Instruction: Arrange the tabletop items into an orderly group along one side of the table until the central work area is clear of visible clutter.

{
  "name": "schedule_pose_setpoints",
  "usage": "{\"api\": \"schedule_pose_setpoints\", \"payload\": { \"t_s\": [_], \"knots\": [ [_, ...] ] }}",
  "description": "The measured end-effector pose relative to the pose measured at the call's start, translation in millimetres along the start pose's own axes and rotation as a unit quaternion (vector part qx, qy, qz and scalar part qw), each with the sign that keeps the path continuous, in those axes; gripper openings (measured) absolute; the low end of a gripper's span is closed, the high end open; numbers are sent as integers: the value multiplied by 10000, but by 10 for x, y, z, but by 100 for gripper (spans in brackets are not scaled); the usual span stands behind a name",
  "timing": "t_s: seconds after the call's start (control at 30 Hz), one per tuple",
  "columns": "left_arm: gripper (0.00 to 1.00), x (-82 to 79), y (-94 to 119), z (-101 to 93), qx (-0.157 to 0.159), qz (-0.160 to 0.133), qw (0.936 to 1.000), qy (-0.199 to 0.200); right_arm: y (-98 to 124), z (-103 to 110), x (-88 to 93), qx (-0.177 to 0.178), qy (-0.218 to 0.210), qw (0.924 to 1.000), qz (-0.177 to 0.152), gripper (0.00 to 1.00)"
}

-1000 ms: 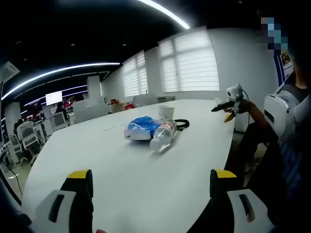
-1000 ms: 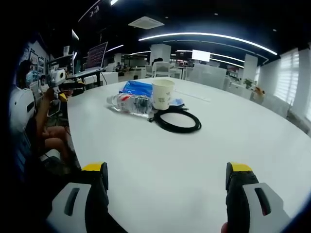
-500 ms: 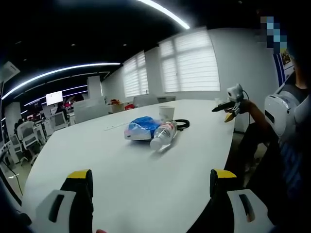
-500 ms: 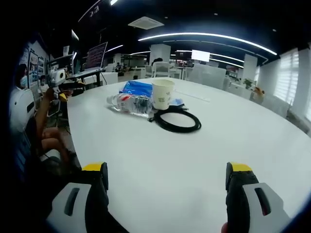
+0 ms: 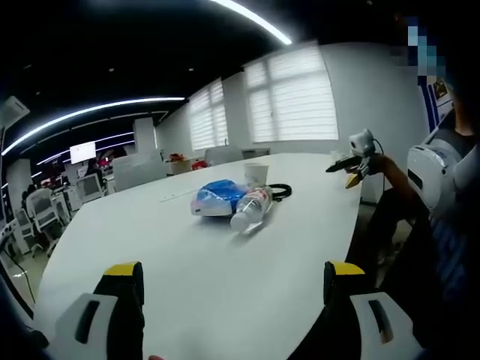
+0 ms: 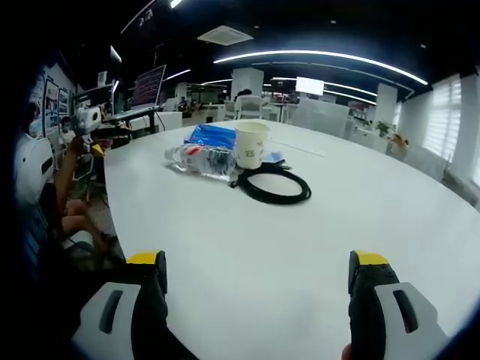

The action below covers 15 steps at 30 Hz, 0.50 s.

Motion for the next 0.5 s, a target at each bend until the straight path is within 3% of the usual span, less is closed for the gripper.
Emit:
{"api": "schedule_pose_setpoints", "payload": {
  "t_s": [0.5],
  "knots": [
    [98, -1, -10, 14, -34, -58, 10000, 10, 1, 3, -5, -2, 30, 10000, 12, 97]
  ]
}}
Point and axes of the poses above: the point that each gripper's makers call its tool centre point, and the gripper's own axes: y roughly backward along the fingers, z roughly to its left, x roughly out of its underside, the point moved 10 cm from there along y, roughly backward along the fingers, and after that the axes turned 13 degrees about z, right-handed, at the moved point
